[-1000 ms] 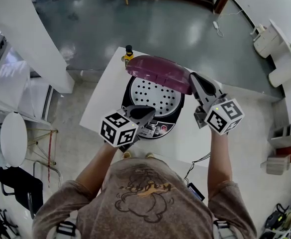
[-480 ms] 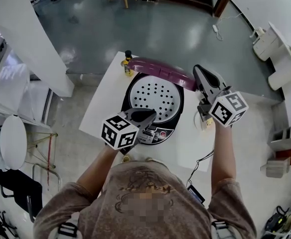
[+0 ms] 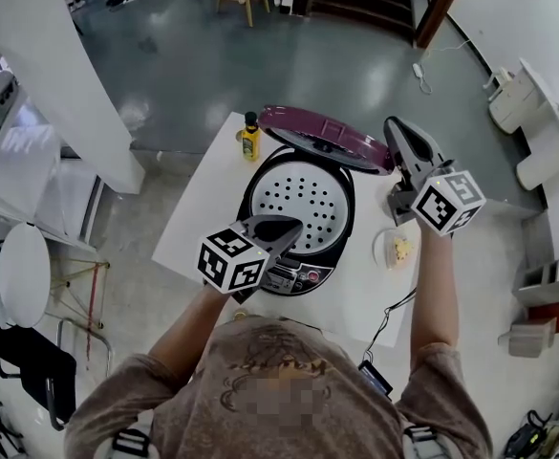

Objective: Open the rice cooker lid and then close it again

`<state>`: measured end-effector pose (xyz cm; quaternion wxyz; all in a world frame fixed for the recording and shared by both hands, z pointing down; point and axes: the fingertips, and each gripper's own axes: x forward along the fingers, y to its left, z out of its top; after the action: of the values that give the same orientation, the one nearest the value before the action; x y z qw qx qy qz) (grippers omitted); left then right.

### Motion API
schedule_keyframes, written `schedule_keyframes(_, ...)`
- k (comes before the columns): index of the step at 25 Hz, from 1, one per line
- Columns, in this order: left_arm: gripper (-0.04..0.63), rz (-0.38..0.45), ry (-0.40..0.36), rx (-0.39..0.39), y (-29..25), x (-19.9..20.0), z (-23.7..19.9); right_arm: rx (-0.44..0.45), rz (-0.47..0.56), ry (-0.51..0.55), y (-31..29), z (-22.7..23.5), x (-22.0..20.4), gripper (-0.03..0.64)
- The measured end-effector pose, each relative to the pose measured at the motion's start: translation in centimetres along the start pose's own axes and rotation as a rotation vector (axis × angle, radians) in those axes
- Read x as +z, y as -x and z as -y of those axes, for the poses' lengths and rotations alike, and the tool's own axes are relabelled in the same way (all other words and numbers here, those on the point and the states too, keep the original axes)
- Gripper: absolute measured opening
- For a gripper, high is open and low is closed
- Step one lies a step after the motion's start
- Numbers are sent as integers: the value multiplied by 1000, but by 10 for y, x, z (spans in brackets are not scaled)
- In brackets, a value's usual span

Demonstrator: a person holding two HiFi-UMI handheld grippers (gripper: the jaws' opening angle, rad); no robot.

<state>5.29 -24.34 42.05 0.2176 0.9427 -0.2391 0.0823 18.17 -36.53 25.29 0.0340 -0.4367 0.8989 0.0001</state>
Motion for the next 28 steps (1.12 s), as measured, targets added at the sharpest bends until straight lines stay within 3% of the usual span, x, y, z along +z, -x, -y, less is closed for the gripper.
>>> schedule_keyframes(28,20,10,9,23,-19,12,-21,-27,60,-69,-42,69,20,3)
